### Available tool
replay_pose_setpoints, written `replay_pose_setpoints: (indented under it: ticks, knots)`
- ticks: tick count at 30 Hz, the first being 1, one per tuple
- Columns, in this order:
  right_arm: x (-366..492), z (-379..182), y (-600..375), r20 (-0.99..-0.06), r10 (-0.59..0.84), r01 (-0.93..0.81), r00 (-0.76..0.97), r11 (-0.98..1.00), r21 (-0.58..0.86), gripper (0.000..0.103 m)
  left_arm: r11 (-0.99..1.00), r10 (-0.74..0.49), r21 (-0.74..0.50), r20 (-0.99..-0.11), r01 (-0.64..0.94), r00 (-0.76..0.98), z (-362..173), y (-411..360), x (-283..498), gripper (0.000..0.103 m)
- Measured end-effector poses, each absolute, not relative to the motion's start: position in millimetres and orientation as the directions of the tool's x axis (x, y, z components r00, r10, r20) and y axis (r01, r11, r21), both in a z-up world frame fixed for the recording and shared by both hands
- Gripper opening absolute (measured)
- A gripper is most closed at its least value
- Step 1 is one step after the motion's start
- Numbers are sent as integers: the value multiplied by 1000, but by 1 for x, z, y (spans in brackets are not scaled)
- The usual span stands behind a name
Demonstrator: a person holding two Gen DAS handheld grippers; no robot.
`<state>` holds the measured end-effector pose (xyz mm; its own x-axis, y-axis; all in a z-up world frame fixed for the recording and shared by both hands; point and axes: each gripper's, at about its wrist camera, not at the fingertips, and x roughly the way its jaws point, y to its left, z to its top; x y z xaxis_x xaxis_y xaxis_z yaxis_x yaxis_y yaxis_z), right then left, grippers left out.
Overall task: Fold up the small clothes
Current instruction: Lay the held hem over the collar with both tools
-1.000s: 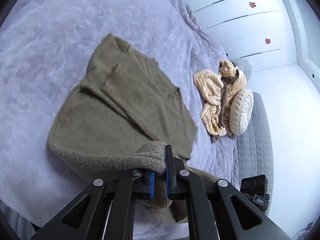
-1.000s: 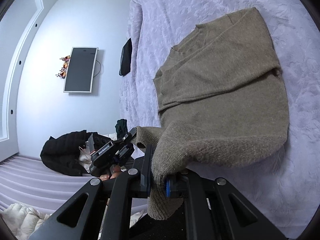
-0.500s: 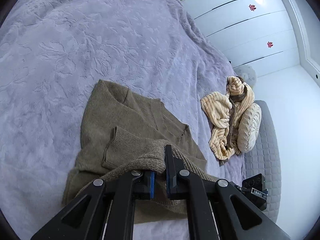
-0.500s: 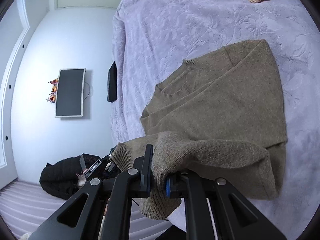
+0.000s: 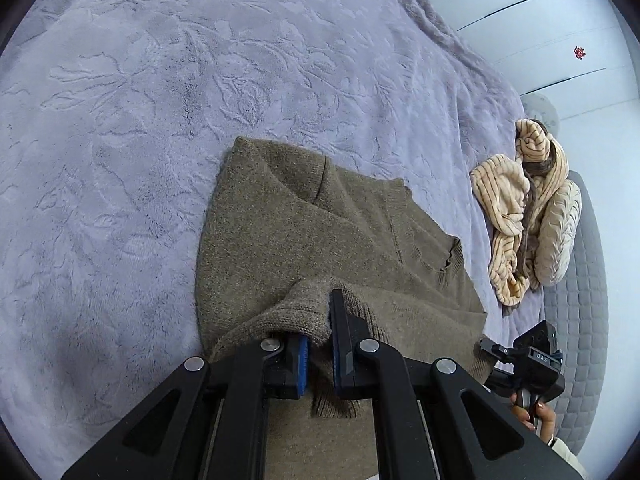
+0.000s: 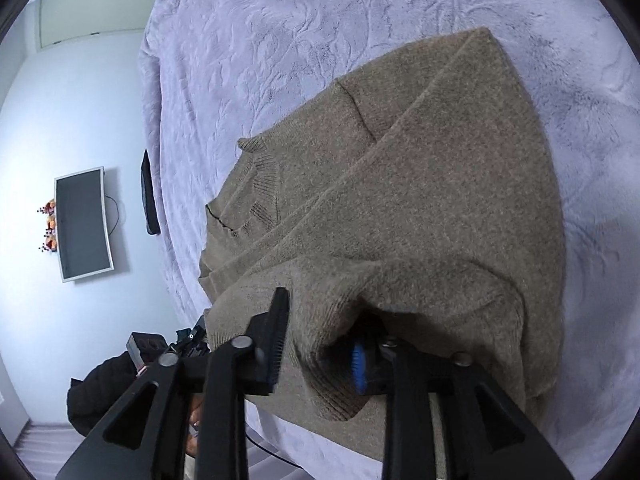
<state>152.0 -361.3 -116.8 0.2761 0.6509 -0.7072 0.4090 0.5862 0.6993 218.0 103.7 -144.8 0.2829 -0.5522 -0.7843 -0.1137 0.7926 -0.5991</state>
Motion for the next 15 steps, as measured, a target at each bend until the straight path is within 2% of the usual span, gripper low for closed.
replay_pose_setpoints:
  ticks: [1, 5, 6, 7, 9, 15]
  knots:
    - [148, -115, -359, -702, 657, 401, 275, 585, 705, 56, 791, -558, -602, -782, -107, 277, -142, 104, 217, 9]
    - [132, -108, -348, -670, 695, 359, 261, 575, 735, 56, 764, -608, -639, -759, -89, 235, -137, 104, 211, 9]
    - [129, -108, -345, -665, 702, 353, 255, 573, 739, 53, 751, -628, -655, -747, -83, 216, -136, 103, 210, 9]
    - [129, -108, -342, -662, 707, 343, 247, 575, 743, 37, 744, -640, -664, -741, -78, 204, -135, 102, 209, 9]
    - [133, -106, -333, -661, 712, 311, 236, 589, 746, 14, 733, -656, -676, -731, -72, 188, -134, 99, 210, 9]
    - [164, -86, -337, -634, 700, 259, 327, 579, 773, 14, 670, -675, -726, -683, -155, 279, -134, 112, 239, 9]
